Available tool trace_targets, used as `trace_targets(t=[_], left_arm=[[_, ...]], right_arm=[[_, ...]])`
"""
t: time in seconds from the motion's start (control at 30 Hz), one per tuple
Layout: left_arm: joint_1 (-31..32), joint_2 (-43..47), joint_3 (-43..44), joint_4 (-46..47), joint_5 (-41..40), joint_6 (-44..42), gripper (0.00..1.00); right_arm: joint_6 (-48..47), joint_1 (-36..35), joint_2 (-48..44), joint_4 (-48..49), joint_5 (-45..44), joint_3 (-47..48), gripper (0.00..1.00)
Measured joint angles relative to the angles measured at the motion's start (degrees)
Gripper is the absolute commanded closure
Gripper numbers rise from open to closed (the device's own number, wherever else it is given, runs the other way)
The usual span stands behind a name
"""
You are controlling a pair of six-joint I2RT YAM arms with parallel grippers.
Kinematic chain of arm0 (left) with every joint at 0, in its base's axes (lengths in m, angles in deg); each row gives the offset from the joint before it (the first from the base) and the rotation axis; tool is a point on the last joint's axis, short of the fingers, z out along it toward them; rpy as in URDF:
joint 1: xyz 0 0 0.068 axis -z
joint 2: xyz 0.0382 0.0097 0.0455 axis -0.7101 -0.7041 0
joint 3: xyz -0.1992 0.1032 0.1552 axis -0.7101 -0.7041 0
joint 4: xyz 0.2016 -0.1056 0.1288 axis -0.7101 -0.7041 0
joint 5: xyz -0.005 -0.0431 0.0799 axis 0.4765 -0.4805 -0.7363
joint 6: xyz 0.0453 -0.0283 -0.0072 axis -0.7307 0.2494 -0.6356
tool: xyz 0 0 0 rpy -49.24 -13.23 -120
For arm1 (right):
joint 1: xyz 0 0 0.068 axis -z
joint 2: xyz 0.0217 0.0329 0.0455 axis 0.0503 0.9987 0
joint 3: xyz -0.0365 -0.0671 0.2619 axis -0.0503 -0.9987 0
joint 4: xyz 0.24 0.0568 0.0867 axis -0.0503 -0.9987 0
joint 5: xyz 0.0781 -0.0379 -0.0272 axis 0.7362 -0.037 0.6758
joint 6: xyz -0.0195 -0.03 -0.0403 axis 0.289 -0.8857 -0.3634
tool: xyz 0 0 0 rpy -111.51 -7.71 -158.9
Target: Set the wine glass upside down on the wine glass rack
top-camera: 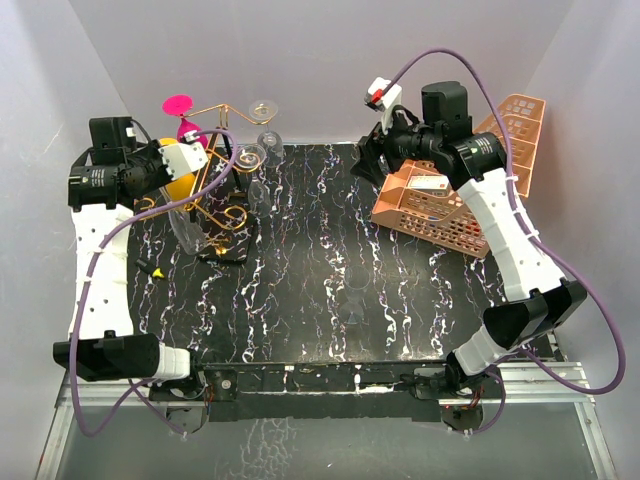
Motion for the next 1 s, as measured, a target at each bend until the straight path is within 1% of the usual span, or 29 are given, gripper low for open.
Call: trace_targets(t=[0.67, 1.0], left_arm=[[0.2, 0.7, 1.9, -3.1, 1.6, -0.2, 1.0], [0.2, 3.4, 1.9, -3.9, 1.1, -0.7, 1.0]], right_arm=[[-0.3, 0.0, -0.5, 0.1, -0.4, -1.9, 0.2], [-0.5, 0.0, -0.7, 0.1, -0.6, -2.3, 0.19]])
